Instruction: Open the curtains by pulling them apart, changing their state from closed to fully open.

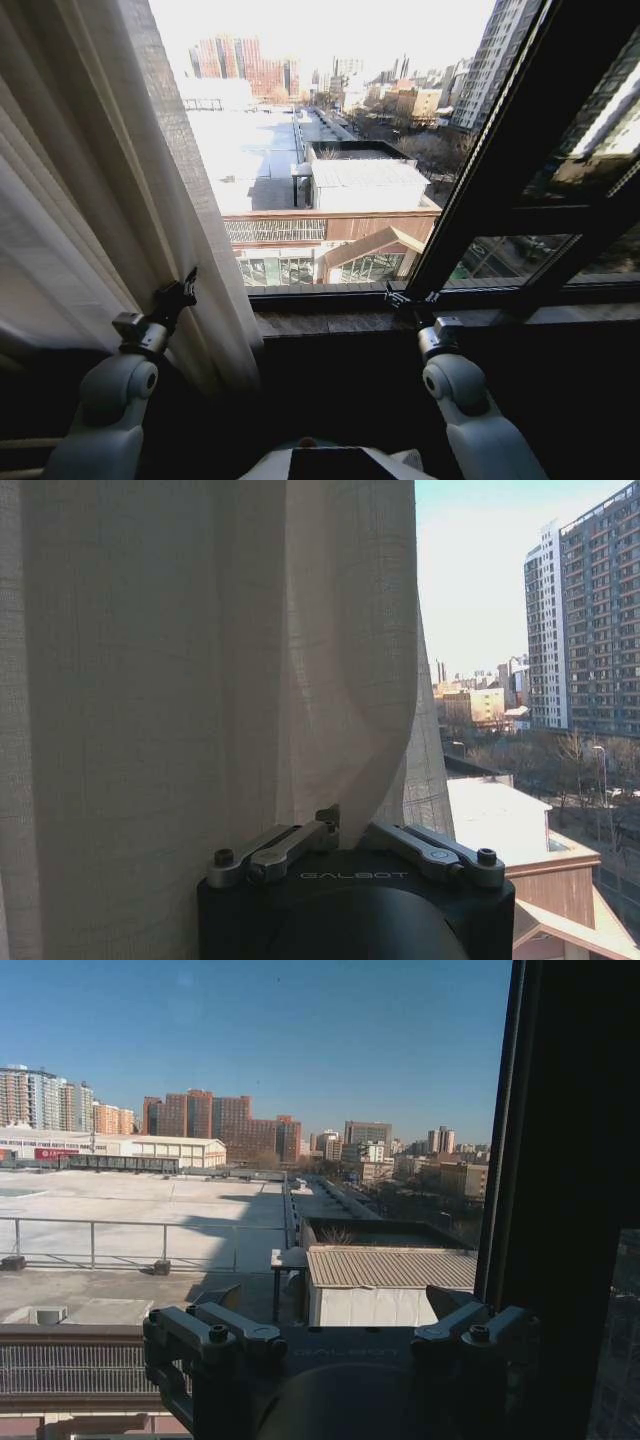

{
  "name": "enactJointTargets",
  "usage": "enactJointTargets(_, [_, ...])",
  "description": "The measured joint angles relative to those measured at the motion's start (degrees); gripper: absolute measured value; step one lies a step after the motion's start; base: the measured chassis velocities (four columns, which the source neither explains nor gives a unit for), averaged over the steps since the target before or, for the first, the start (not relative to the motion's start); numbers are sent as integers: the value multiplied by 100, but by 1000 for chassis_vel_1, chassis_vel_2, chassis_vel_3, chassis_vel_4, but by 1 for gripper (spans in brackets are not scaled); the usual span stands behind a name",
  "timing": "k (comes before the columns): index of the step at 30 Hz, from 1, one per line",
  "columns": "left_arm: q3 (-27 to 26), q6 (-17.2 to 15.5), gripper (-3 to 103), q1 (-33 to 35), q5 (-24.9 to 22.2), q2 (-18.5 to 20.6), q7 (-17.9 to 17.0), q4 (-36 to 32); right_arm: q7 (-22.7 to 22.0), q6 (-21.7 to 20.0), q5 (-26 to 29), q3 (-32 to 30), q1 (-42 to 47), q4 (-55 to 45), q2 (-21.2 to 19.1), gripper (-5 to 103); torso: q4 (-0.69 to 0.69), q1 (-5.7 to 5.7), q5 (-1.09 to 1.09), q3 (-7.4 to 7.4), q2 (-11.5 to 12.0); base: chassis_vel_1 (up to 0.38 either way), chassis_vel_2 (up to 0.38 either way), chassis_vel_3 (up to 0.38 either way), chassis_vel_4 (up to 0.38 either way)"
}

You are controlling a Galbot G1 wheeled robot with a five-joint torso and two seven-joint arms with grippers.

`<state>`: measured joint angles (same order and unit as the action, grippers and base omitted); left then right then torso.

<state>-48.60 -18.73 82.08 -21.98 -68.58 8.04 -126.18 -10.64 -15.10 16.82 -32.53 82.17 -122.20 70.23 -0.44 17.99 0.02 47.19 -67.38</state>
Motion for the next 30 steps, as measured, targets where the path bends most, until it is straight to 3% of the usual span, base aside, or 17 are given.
enactJointTargets(17, [-1024,1,0,-52,-614,-390,-1,212,92,0,-27,68,66,-97,-28,100,0,0,-1,0,0,0,0,0,0])
enactJointTargets(30, [-2093,-10,0,-126,-1002,-85,-1,911,118,15,-36,383,-85,72,-24,100,0,0,-1,0,0,0,0,0,0])
